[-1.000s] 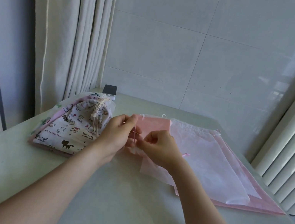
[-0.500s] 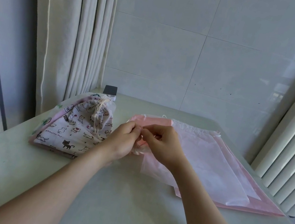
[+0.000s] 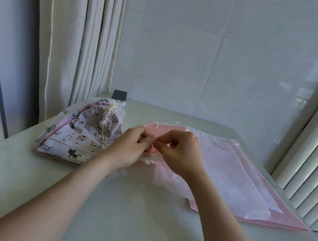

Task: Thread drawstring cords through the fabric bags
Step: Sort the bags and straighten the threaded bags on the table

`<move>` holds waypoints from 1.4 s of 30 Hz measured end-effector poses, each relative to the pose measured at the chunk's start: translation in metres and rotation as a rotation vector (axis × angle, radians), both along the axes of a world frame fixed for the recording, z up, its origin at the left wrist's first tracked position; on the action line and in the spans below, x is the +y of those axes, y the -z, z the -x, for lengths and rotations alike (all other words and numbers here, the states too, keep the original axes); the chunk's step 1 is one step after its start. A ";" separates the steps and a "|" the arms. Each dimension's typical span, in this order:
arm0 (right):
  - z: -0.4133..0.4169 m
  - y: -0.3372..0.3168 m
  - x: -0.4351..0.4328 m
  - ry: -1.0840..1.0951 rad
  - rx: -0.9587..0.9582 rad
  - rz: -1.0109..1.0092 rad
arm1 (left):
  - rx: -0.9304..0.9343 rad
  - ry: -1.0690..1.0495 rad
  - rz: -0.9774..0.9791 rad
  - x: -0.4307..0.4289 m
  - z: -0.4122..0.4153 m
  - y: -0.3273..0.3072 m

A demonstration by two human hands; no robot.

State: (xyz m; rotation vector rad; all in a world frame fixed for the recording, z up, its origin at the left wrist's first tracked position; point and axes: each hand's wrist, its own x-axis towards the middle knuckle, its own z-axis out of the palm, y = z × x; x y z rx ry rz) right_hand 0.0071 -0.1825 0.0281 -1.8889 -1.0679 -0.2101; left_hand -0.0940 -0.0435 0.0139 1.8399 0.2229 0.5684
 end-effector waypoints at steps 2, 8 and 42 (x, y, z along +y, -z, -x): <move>-0.002 0.001 -0.001 0.039 0.022 0.019 | -0.006 -0.013 -0.039 0.000 -0.001 0.003; -0.003 0.002 0.000 0.052 0.010 0.122 | 0.004 -0.031 -0.112 0.001 -0.001 0.004; -0.012 -0.022 -0.012 -0.042 0.541 -0.617 | 0.164 0.067 -0.350 0.003 -0.002 0.013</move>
